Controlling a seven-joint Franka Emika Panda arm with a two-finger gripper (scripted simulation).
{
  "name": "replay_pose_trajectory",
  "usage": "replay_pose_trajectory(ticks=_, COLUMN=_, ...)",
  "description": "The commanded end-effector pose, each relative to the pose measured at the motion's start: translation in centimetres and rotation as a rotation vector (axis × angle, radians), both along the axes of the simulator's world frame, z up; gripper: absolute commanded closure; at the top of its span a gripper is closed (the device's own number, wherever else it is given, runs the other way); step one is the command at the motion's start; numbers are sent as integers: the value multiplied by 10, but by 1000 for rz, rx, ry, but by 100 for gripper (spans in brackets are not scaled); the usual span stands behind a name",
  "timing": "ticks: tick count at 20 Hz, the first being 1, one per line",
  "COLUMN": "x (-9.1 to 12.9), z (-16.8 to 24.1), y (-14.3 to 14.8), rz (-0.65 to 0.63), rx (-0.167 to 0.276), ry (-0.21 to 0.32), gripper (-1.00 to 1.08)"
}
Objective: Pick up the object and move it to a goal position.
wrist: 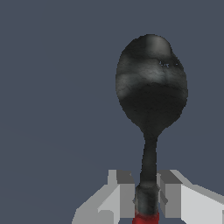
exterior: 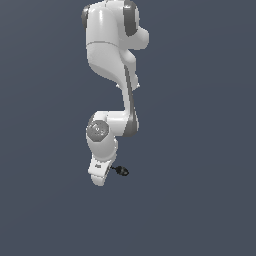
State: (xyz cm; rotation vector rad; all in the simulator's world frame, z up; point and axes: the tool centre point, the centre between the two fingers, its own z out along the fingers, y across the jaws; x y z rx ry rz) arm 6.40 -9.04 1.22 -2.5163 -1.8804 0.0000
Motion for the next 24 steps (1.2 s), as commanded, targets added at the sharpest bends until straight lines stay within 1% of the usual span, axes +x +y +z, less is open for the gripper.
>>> replay_pose_trajectory(ticks=1, x=-1, z=4, y=-2, rz=0, rx=0, ry=-1, gripper=108)
replay_pose_trajectory(ticks=9, x=-18, z=31, y=-13, rz=0, rx=-1, ry=-1, gripper=108)
replay_pose_trajectory(ticks=19, x=-56, z=99, y=-42, rz=0, rx=-2, ry=0, gripper=108)
replay_pose_trajectory(ticks=24, x=-71, z=127, y=-55, rz=0, rx=-1, ry=0, gripper=108)
